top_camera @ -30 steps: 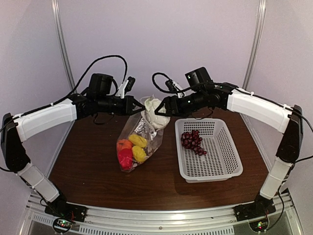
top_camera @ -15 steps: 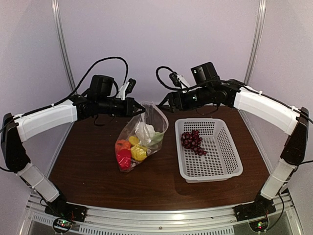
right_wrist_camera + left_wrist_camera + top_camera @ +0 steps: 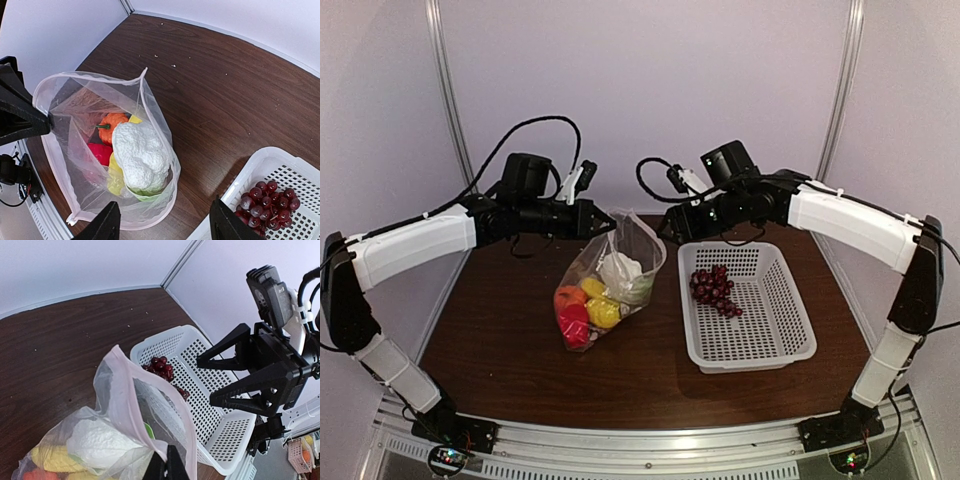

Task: Place the food in the zip-top bag and seal the zipper
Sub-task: Place the fake vegetable in the zipper food storage bag, then adjust the zipper food storage bag at the center of the board, then pick up the fake fruit from the bin.

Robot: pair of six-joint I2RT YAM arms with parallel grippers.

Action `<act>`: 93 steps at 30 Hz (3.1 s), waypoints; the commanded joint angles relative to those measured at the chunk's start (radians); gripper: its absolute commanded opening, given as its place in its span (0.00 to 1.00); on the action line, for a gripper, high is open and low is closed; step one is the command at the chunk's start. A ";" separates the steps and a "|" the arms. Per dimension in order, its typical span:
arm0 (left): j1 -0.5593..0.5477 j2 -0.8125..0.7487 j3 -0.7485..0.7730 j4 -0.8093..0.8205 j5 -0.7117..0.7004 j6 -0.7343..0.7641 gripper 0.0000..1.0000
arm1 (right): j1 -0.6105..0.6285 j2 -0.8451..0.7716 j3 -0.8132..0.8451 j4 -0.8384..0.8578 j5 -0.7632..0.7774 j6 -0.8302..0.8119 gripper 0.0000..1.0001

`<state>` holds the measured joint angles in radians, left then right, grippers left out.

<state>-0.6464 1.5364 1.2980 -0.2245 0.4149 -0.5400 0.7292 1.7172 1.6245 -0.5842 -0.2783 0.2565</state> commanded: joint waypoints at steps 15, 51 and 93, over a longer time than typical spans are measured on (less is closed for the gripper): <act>-0.002 -0.045 -0.030 0.047 -0.031 0.041 0.00 | 0.012 0.122 0.095 -0.042 -0.029 -0.025 0.00; 0.002 -0.145 -0.050 -0.174 -0.145 0.160 0.00 | 0.107 0.137 0.301 -0.166 -0.053 -0.337 0.50; 0.014 -0.179 -0.087 -0.079 -0.071 0.321 0.00 | -0.253 0.043 -0.294 -0.006 0.054 -0.777 0.87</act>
<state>-0.6407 1.3579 1.2171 -0.3592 0.3698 -0.2390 0.4770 1.7145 1.2575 -0.5671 -0.2375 -0.5213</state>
